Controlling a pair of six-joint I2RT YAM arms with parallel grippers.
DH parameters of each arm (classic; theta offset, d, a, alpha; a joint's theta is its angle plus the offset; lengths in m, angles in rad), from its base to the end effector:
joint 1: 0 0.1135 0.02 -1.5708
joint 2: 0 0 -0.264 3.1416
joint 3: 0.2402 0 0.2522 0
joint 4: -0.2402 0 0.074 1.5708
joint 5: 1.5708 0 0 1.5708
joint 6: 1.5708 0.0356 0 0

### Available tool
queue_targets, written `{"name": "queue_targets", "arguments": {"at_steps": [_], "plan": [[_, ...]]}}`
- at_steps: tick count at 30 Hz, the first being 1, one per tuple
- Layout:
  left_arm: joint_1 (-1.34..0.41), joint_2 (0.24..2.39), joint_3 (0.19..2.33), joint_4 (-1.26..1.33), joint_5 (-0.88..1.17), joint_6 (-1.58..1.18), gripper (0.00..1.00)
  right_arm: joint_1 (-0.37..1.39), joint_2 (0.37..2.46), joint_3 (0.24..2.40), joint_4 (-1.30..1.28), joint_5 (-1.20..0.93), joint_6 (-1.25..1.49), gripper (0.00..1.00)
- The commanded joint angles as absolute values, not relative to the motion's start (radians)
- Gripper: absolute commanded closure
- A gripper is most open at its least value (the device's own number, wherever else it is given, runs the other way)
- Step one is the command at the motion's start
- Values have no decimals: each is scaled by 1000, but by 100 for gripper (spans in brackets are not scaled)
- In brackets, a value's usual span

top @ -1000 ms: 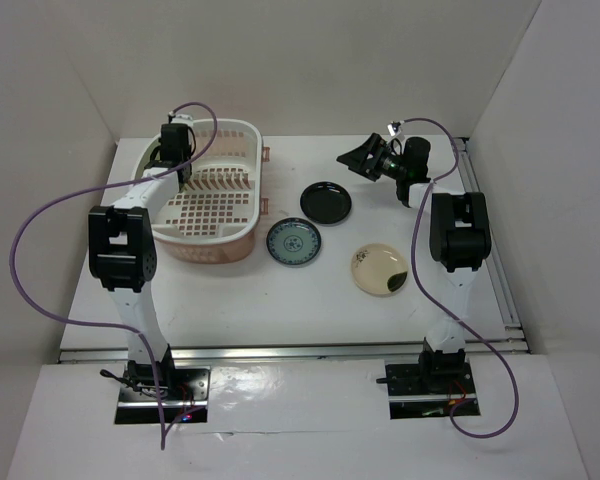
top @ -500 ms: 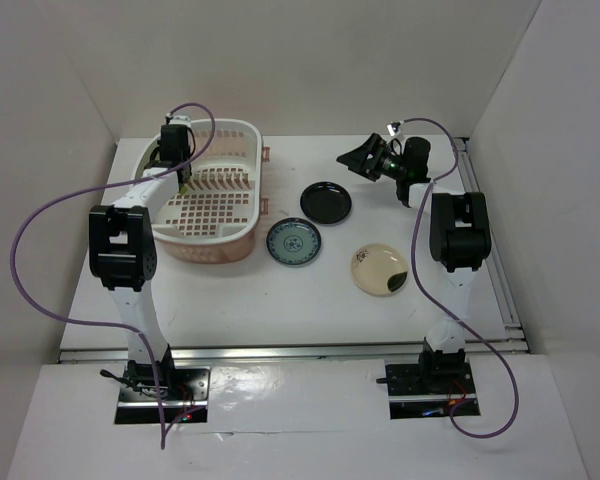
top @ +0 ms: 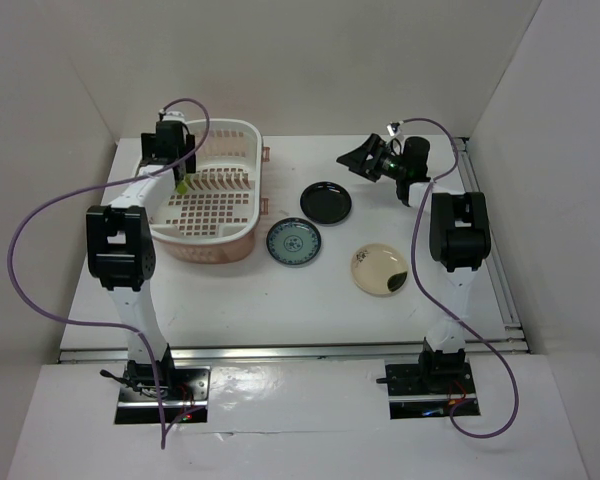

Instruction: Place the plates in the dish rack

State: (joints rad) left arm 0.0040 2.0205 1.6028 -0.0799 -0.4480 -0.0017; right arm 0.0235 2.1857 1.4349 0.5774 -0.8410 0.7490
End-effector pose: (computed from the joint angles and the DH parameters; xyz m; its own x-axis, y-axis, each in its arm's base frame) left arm 0.4762 0.0173 0.2561 -0.4767 -0.0034 -0.8791 -0.3850 0.8998 0.2053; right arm 0.4878 0.0380 0.1890 -0.6367 0.4391 -0.6338 -0.4315 0.4783 0.7649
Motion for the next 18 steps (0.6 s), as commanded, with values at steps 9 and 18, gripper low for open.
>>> {"name": "queue_targets", "arguments": {"at_steps": [9,18], "plan": [[8,1821,1773,-228,-279,-126,0,-3,2232,1582,184,-621,442,0],[28,1757,1868,-360,-89,-204,0,-25,2200,1483,184,-595,420,1]]}}
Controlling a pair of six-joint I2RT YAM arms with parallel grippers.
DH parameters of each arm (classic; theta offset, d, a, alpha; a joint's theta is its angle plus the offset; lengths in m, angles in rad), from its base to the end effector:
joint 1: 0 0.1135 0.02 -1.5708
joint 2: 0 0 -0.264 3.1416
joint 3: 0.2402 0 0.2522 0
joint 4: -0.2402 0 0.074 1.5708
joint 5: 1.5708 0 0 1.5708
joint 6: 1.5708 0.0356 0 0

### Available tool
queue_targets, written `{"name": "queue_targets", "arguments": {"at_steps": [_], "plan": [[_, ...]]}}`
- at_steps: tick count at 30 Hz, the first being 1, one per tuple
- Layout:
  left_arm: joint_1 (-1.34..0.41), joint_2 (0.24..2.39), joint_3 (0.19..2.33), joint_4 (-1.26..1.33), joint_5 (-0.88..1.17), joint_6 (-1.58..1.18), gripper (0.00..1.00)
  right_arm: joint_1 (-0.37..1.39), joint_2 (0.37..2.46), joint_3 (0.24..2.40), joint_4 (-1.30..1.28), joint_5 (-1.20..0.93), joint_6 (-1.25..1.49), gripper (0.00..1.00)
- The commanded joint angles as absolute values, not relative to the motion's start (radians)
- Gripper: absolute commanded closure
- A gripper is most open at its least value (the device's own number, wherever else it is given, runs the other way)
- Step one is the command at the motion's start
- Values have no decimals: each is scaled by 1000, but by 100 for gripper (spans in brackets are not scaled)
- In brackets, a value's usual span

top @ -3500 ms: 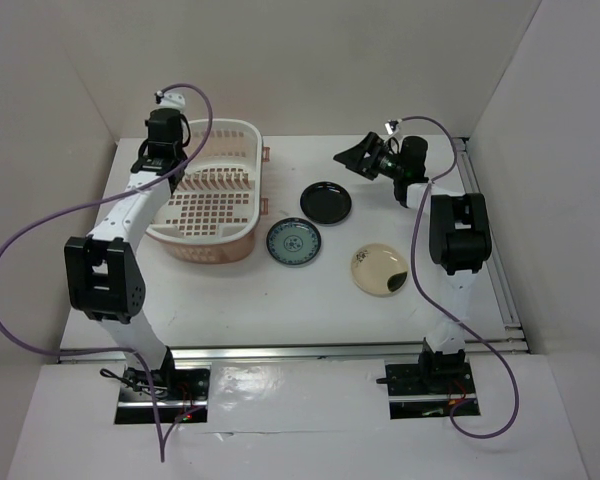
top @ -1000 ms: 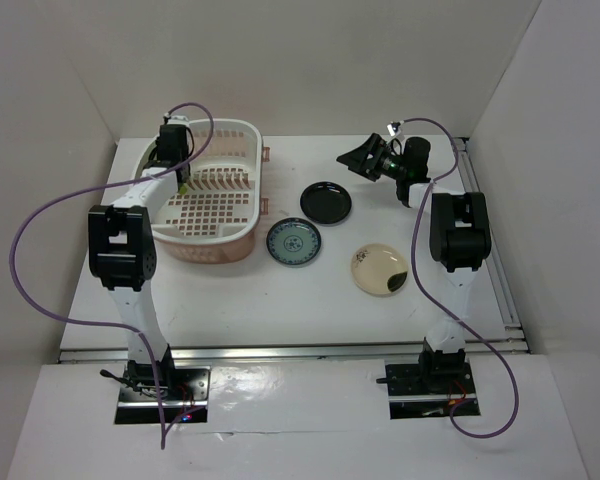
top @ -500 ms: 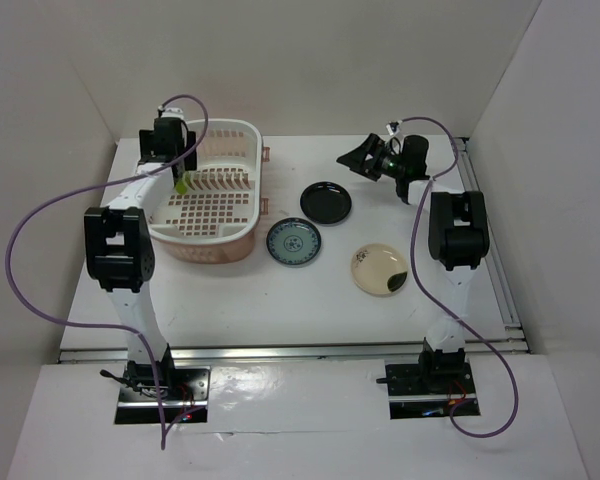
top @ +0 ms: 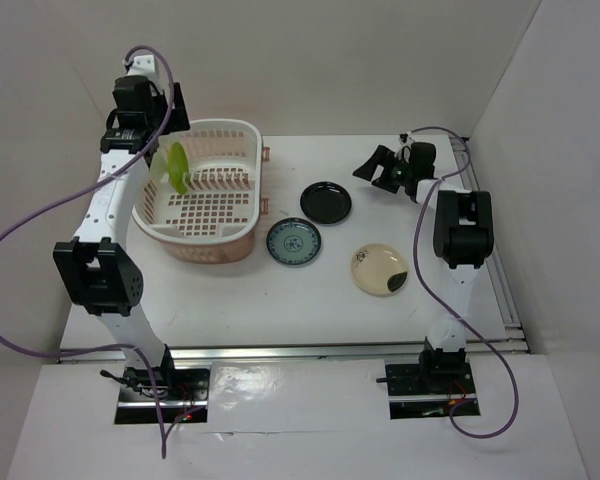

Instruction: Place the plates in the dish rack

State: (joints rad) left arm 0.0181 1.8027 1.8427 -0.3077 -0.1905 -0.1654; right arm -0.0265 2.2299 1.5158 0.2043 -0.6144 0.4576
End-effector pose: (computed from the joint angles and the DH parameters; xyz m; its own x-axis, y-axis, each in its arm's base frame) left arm 0.4279 0.0145 0.4114 -0.2279 -0.1658 -0.9595 -0.2411 0.9643 -0.1094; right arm 0.4964 0.0074 0.1568 -0.6503 0.3784 -0.6588 -0.2163 0.7390 0.6380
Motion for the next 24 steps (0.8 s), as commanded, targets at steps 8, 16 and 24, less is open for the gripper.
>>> {"name": "queue_targets", "arguments": {"at_steps": [8,16,24], "plan": [[28,1634,1847,-380,110,-379,0,-2,2180,1405,150,-675,402,13],[-110,1556,1821,-371,268,-460,0,67,2180,1382,91,-699,379,18],[-212,1516,1839,-403,268,-451,0,77,2169,1339,77,-640,388,26]]}}
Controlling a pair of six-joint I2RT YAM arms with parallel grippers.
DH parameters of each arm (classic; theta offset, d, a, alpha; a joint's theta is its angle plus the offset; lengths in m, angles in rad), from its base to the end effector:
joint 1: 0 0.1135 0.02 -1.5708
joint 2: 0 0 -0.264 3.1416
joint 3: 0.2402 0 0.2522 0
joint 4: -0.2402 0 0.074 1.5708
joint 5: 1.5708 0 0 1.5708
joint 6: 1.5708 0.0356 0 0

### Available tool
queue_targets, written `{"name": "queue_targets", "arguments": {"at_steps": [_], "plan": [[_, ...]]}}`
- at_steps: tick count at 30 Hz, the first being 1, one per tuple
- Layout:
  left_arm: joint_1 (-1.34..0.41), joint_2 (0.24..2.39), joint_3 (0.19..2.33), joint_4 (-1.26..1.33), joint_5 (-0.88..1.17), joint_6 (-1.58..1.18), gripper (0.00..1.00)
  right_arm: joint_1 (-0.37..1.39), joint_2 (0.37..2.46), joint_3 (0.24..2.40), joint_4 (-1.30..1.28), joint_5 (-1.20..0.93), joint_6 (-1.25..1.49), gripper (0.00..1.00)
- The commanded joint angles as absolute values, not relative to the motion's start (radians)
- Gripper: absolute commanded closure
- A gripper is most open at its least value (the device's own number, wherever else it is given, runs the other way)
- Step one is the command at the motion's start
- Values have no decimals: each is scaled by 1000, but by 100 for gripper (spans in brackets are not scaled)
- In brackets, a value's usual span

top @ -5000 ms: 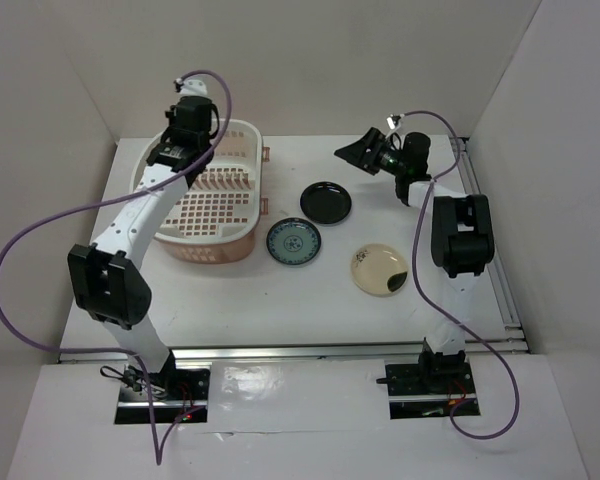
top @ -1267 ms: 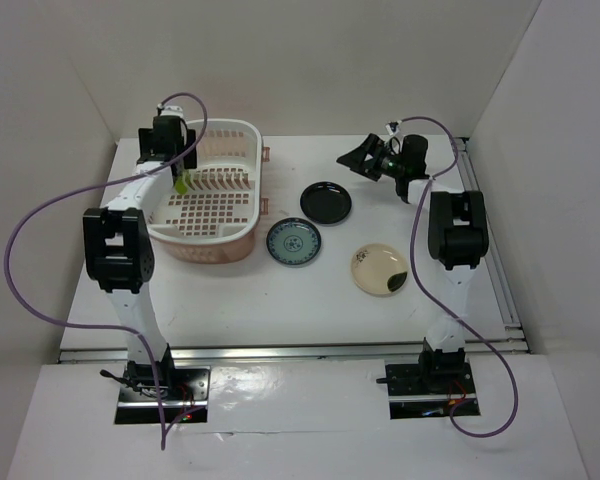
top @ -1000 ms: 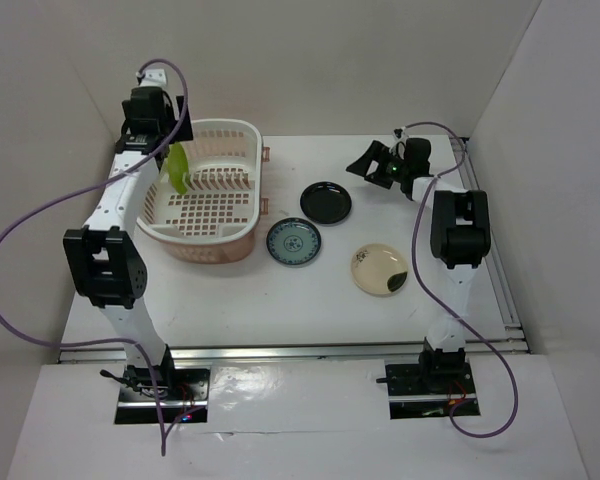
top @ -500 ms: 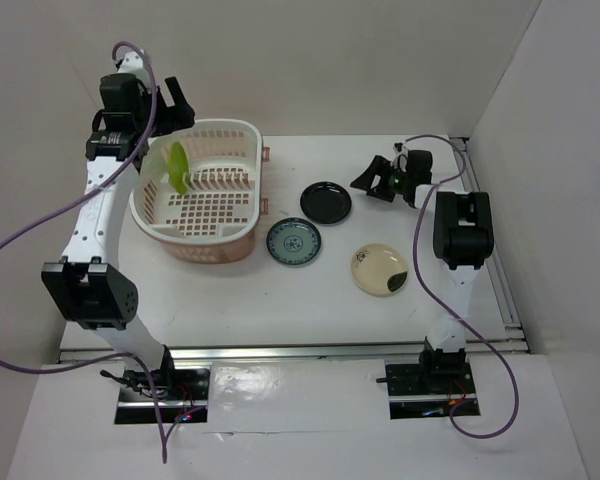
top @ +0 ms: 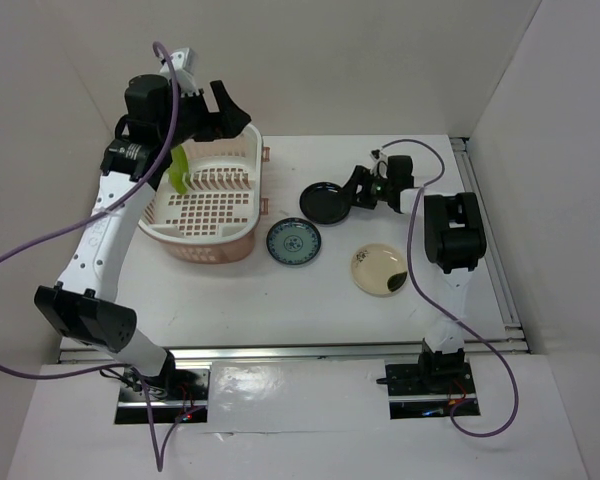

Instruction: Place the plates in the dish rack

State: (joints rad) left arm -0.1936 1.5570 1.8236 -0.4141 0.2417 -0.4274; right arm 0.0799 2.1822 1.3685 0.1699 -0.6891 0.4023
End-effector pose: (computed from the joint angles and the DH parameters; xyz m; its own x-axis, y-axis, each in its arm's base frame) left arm 0.3362 -0.0746 0.4839 -0.3050 -0.3503 -0.8856 0.3217 0.8374 -0.4420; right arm 0.4613 0.0596 0.1319 -0.7732 0.2413 -0.5865 -0.2889 0.6893 0.6643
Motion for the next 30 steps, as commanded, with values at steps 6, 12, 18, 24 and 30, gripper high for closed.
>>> {"name": "queue_targets", "arguments": {"at_steps": [6,12,18,24,30], "plan": [[-314,1485,1842,-446,200,-390,0,77,2189,1319,67,-621,419,49],[-362,1436,1778,-466,89,-342,0,67,2207,1319,67,-574,454,81],[-382,1417,1741,-466,77,-333,0,67,2218,1353,26,-499,488,100],[-391,1427,1730,-466,87,-342,0,67,2206,1388,63,-434,569,100],[-391,1482,1721,-437,107,-351,0,67,2125,1388,133,-270,689,100]]}}
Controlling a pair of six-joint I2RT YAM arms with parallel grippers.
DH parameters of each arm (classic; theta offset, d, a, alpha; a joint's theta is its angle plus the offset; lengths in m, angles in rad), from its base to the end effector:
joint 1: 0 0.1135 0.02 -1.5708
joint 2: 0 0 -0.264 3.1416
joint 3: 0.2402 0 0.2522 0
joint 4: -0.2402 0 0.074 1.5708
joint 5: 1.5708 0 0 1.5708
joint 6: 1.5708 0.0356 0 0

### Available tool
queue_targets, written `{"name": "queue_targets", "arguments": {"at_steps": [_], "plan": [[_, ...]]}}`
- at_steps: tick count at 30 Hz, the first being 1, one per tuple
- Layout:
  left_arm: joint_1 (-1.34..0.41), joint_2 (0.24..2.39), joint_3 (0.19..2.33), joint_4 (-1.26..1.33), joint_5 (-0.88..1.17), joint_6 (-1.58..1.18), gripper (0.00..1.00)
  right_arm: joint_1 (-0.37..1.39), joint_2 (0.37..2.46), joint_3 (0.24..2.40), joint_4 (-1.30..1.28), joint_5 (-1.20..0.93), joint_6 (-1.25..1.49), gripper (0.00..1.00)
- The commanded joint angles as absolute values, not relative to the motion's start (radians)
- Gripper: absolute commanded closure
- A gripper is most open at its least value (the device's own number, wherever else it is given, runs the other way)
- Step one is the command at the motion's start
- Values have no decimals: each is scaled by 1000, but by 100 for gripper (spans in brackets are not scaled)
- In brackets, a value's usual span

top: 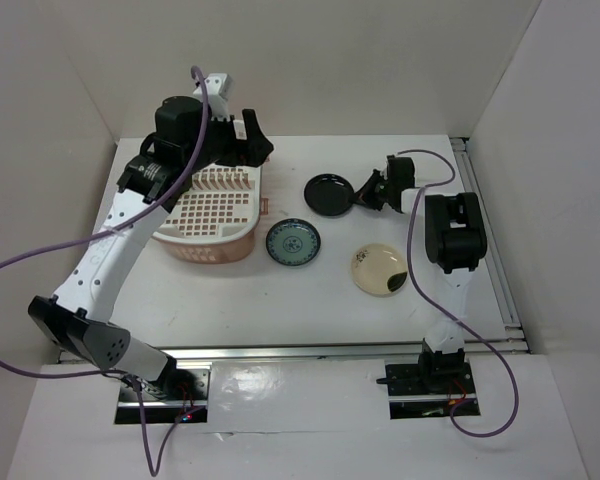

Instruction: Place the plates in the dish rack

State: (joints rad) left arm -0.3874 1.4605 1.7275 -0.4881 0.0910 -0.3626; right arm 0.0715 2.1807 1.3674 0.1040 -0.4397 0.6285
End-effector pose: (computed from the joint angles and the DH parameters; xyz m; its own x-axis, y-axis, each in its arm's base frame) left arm 0.2934 -0.1232 0.4744 -0.3524 -0.2377 -0.9052 0.3565 0.8602 -0.3647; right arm 0.4615 0.0482 0.1240 -0.7529 0.4795 -0.4508 0.0690 0.7388 0.6704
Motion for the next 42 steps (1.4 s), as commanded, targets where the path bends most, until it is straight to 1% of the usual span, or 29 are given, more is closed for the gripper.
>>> {"name": "queue_targets", "arguments": {"at_steps": [1,7,10,12,13,15,16,17,20,25,29,32,34,35,36,37,40,41,42], "plan": [[-391,1500,1721,-437,120,-351,0,67,2114,1388,133,-255,689,100],[-391,1594,1818,-428,173,-351,0,58,1976,1422,118,-232,676,100],[-391,1670,1940,-440,208,-370,0,58,1864,1384,147,-244,644,100],[-391,1713,1991,-454,224,-370,0,58,1820,1359,164,-279,629,100],[-391,1753,2012,-454,233,-379,0,48,1787,1359,175,-331,615,100],[-391,1788,2062,-463,242,-379,0,38,1778,1370,195,-421,600,100],[-391,1804,2072,-463,253,-379,0,38,1778,1382,195,-521,586,100],[-400,1828,2091,-463,253,-388,0,38,1778,1397,195,-569,557,100],[-400,1858,2102,-463,264,-388,0,63,1766,1419,213,-723,525,100],[-400,1891,2132,-463,285,-399,0,94,1756,1448,210,-793,512,100],[-400,1924,2154,-463,319,-399,0,112,1747,1448,270,-844,551,100],[-400,1924,2145,-463,319,-399,1,112,1747,1448,313,-871,575,100],[-400,1924,2135,-463,319,-399,5,112,1738,1448,327,-871,575,100],[-400,1924,2123,-463,308,-399,5,112,1738,1448,327,-871,586,100],[-400,1924,2123,-463,308,-390,8,112,1738,1457,327,-871,586,100],[-400,1924,2112,-463,308,-390,19,112,1738,1457,339,-880,586,100],[-400,1914,2098,-463,308,-390,41,112,1729,1457,339,-881,595,100],[-400,1914,2098,-463,308,-390,61,112,1729,1457,339,-881,595,100],[-400,1914,2098,-463,308,-390,71,112,1729,1457,339,-881,595,100]]}}
